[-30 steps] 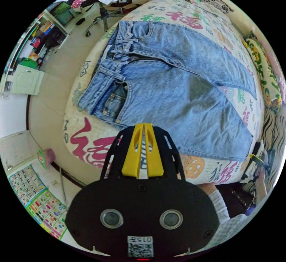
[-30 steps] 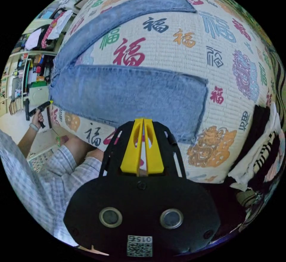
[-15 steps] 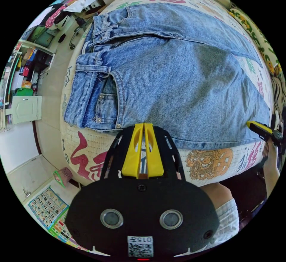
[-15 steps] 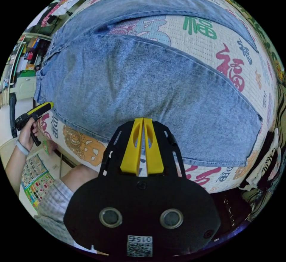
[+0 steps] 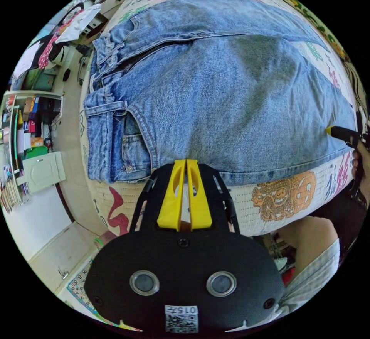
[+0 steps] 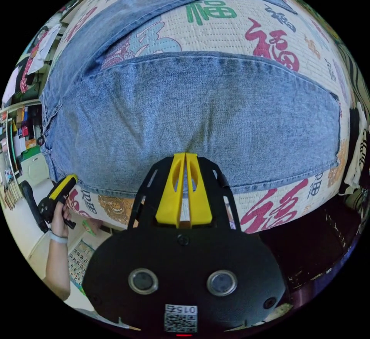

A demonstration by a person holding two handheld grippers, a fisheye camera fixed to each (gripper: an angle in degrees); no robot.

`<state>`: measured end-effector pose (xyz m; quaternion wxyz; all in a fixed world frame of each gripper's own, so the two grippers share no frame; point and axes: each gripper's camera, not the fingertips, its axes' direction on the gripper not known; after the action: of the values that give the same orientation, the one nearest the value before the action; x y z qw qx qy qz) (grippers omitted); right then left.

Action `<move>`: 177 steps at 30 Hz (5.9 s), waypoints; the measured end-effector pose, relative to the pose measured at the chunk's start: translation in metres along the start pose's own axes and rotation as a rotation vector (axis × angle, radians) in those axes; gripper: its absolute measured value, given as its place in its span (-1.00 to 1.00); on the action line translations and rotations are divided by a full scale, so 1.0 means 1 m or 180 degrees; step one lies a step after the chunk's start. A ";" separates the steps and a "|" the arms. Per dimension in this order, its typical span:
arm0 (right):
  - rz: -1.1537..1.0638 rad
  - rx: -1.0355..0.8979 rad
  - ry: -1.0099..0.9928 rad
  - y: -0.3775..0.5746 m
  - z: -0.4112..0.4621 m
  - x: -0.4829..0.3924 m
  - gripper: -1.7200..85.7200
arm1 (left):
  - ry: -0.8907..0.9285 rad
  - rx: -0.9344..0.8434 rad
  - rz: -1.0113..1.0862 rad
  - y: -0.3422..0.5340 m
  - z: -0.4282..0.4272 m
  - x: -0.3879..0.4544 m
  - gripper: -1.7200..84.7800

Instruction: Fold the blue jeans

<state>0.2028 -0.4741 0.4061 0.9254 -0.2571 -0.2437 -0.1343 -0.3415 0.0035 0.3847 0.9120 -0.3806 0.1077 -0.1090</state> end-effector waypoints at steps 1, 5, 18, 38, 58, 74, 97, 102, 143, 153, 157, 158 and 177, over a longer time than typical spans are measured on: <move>-0.0012 -0.0005 0.0045 0.002 0.001 0.000 -0.97 | -0.0022 0.0017 0.0038 0.002 0.000 -0.001 -0.98; 0.0248 -0.0130 -0.0059 0.003 0.003 0.011 -0.98 | 0.0065 0.0188 0.0051 0.018 0.002 -0.020 -0.97; 0.1273 -0.0072 -0.0921 0.065 -0.036 0.163 -0.84 | 0.2234 0.0473 -0.2156 0.100 0.017 -0.197 -0.82; 0.2689 0.0231 -0.1834 0.096 0.011 0.349 -0.73 | 0.2579 0.0388 -0.3114 0.154 0.032 -0.266 -0.71; 0.1960 0.0117 -0.2227 0.047 -0.016 0.409 -0.97 | 0.3171 0.0479 -0.3090 0.186 0.042 -0.315 -0.90; 0.0346 0.0497 -0.2444 -0.172 -0.226 0.362 -0.98 | 0.4356 0.1635 -0.2853 0.125 -0.052 -0.375 -0.93; 0.1170 0.1194 -0.2252 -0.283 -0.156 0.424 -0.74 | 0.3767 0.2264 -0.4059 0.125 0.033 -0.369 -0.77; 0.1026 0.1173 -0.2754 -0.299 -0.132 0.422 -0.71 | 0.3741 0.2160 -0.3969 0.095 0.056 -0.354 -0.75; 0.1150 0.0523 -0.1981 -0.090 -0.118 0.399 -0.92 | 0.3389 0.1313 -0.2979 0.039 0.079 -0.305 -0.76; 0.1682 0.0426 -0.2326 0.036 -0.041 0.352 -0.89 | 0.3388 0.0876 -0.2944 0.029 0.121 -0.262 -0.71; 0.1121 0.0353 -0.2706 0.045 -0.038 0.305 -0.93 | 0.3185 0.0901 -0.2909 0.030 0.116 -0.247 -0.71; 0.1001 0.0316 -0.2742 0.046 -0.037 0.295 -0.93 | 0.3180 0.0966 -0.2955 0.032 0.118 -0.243 -0.70; 0.0316 0.0296 -0.3358 0.097 0.019 0.218 -0.84 | 0.3203 0.1247 -0.1530 -0.084 0.065 -0.004 -0.73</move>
<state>0.4164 -0.4098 0.4942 0.6928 -0.2596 -0.6693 0.0681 -0.3369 -0.0097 0.4897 0.7518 -0.1203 0.4156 -0.4976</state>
